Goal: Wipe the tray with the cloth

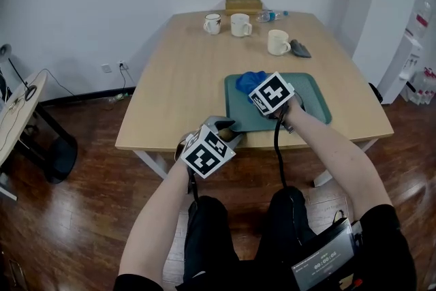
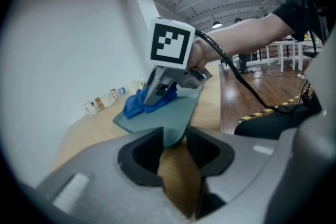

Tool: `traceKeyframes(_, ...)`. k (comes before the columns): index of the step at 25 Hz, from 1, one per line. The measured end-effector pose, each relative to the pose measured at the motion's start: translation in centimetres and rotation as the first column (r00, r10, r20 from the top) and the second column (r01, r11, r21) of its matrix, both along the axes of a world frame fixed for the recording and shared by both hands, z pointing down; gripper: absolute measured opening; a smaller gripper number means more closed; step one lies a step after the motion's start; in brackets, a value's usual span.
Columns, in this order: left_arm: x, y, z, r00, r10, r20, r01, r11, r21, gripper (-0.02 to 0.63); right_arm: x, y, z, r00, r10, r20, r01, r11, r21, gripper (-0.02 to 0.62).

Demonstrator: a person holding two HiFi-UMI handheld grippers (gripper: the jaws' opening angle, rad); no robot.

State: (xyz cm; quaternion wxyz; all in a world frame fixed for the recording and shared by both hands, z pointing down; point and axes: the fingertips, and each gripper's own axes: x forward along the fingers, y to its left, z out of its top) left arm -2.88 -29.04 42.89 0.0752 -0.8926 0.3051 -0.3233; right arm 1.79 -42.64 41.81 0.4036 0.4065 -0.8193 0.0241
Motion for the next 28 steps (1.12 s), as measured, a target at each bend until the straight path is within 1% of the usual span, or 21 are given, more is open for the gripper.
traceKeyframes(4, 0.2, 0.2, -0.1, 1.0, 0.004, 0.002, -0.004, 1.0, 0.003, 0.139, -5.0, 1.8, 0.0, 0.996, -0.091, -0.003, 0.091, 0.996, -0.011, 0.114)
traceKeyframes(6, 0.2, 0.3, 0.0, 1.0, 0.005, 0.002, -0.005, 1.0, 0.007, 0.14, -6.8, 2.6, 0.0, 0.992, -0.124, 0.006, 0.124, 0.992, -0.02, 0.114)
traceKeyframes(9, -0.1, 0.2, 0.1, 1.0, 0.0, 0.001, 0.0, 1.0, 0.009, 0.138, -7.5, 2.8, 0.0, 0.987, -0.156, -0.029, 0.156, 0.988, -0.001, 0.114)
traceKeyframes(11, -0.3, 0.1, 0.2, 1.0, -0.001, 0.002, 0.001, 1.0, 0.011, 0.14, -6.3, 2.4, -0.4, 0.988, -0.148, -0.046, 0.149, 0.989, 0.02, 0.114)
traceKeyframes(14, -0.3, -0.1, 0.2, 1.0, 0.001, 0.002, -0.001, 1.0, 0.011, 0.138, -2.1, 1.4, -2.2, 0.996, -0.081, -0.023, 0.082, 0.995, 0.059, 0.114)
traceKeyframes(16, -0.2, -0.1, 0.1, 1.0, 0.0, 0.003, 0.0, 1.0, 0.007, 0.138, 1.7, 0.7, -3.1, 1.0, -0.019, -0.012, 0.019, 0.997, 0.073, 0.114)
traceKeyframes(19, -0.2, -0.1, 0.0, 1.0, -0.003, 0.004, 0.003, 1.0, 0.005, 0.138, 8.2, 0.1, -3.2, 0.996, 0.081, -0.024, -0.08, 0.995, 0.065, 0.114)
traceKeyframes(22, -0.3, -0.1, 0.0, 1.0, -0.009, 0.008, 0.009, 1.0, 0.005, 0.138, 14.3, -0.1, -2.5, 0.982, 0.182, -0.043, -0.179, 0.982, 0.06, 0.114)
traceKeyframes(24, -0.3, 0.0, -0.1, 1.0, -0.011, 0.008, 0.01, 1.0, 0.01, 0.138, 17.7, -0.2, -2.3, 0.97, 0.24, -0.046, -0.236, 0.969, 0.066, 0.114)
traceKeyframes(26, -0.3, 0.1, -0.2, 1.0, -0.013, 0.007, 0.012, 1.0, 0.017, 0.138, 20.1, -0.2, -2.4, 0.96, 0.277, -0.042, -0.274, 0.959, 0.07, 0.114)
traceKeyframes(28, -0.3, 0.0, -0.2, 1.0, -0.011, 0.005, 0.011, 1.0, 0.021, 0.138, 21.5, -0.3, -2.5, 0.955, 0.295, -0.033, -0.293, 0.954, 0.068, 0.114)
